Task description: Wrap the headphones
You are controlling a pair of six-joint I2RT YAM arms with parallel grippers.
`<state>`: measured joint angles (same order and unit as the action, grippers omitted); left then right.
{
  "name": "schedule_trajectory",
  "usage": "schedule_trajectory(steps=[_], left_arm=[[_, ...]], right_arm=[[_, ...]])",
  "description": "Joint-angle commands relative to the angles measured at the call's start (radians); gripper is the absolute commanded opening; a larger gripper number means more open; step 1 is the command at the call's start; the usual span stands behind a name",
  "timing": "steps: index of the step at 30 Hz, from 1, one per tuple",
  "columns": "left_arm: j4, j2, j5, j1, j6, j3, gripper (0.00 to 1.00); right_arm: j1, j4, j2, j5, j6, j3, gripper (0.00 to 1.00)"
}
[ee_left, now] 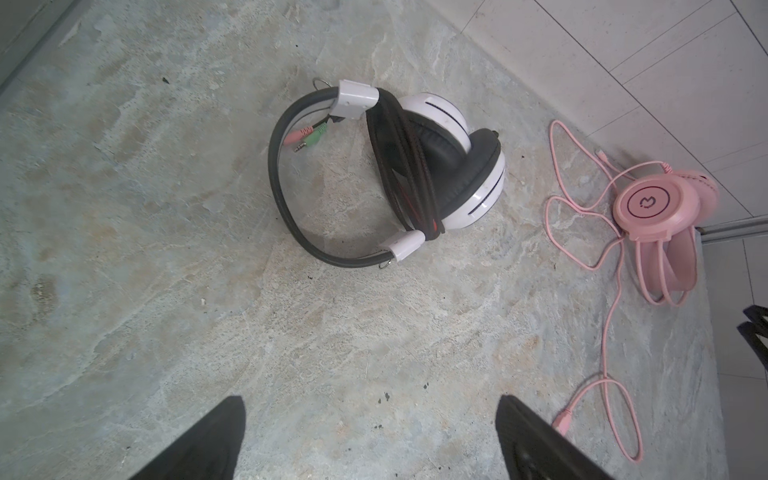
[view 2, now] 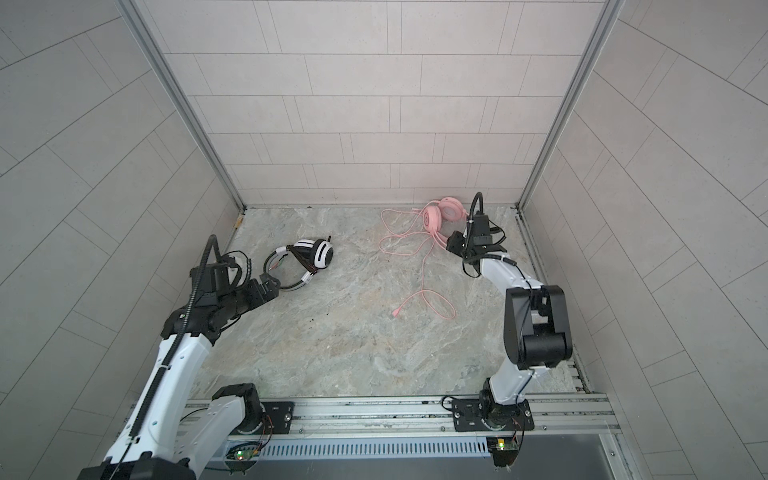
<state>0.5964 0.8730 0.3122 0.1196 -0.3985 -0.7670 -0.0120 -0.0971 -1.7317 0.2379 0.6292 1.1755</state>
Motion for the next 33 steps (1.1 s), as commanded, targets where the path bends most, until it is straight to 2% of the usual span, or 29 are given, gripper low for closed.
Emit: schedule_trajectory(steps=[1, 9, 11, 19, 24, 29, 33], left_arm=[[0.015, -0.018, 0.020, -0.002, 0.022, 0.014, 1.00], [0.005, -0.017, 0.054, -0.002, 0.024, 0.018, 1.00], [0.003, -0.013, 0.061, -0.001, 0.023, 0.017, 1.00], [0.000, -0.014, 0.073, -0.001, 0.021, 0.019, 1.00], [0.000, -0.013, 0.074, -0.002, 0.021, 0.020, 1.00], [0.000, -0.011, 0.073, -0.002, 0.020, 0.021, 1.00], [-0.001, -0.011, 0.074, -0.003, 0.019, 0.020, 1.00]], right_arm=[[-0.026, -0.050, -0.086, 0.024, 0.093, 0.092, 0.45], [-0.076, -0.174, -0.231, -0.051, 0.092, 0.273, 0.46], [-0.097, -0.205, -0.256, -0.034, 0.096, 0.300, 0.48], [-0.120, -0.297, -0.323, -0.059, 0.077, 0.372, 0.67], [-0.120, -0.321, -0.384, -0.036, 0.079, 0.453, 0.68], [-0.124, -0.375, -0.429, -0.078, 0.073, 0.524, 0.68], [-0.128, -0.378, -0.462, -0.063, 0.078, 0.553, 0.68]])
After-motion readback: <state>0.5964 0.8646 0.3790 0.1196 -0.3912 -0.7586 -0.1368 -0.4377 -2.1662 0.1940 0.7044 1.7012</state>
